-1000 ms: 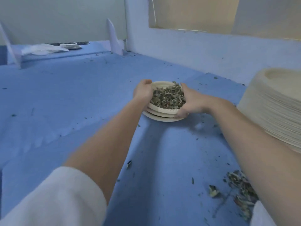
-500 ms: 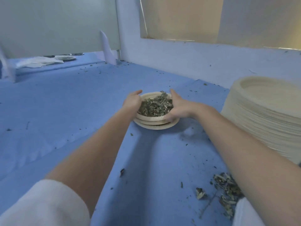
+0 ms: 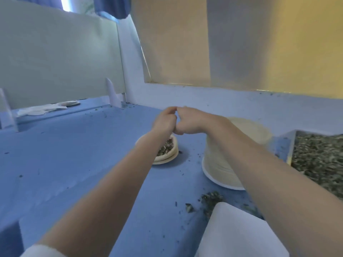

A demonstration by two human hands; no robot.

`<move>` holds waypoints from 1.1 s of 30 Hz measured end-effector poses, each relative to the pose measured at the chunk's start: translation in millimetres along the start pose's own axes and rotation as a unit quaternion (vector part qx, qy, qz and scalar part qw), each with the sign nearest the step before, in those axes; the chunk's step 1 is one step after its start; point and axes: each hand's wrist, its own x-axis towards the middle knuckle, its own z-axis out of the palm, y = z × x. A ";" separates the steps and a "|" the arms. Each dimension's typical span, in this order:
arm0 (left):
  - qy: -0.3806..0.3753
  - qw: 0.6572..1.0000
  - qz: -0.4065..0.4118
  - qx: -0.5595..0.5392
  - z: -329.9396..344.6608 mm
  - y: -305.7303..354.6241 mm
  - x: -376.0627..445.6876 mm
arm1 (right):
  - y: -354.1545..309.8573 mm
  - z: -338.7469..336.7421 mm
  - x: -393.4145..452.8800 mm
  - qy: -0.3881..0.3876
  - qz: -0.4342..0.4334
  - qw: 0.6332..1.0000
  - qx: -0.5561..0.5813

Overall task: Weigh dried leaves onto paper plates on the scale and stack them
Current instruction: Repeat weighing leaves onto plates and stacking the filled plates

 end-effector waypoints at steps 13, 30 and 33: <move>0.011 0.990 -0.062 0.128 126.7 24.9 -14.0 | 153.9 -14.3 -68.9 0.068 0.227 0.970 0.046; 0.012 0.984 -0.019 0.176 113.8 77.9 -15.9 | 168.6 -47.7 -92.0 0.158 0.210 0.953 0.149; 0.014 0.989 -0.014 0.143 106.9 86.9 -33.1 | 167.2 -52.1 -103.6 0.177 0.188 0.956 0.139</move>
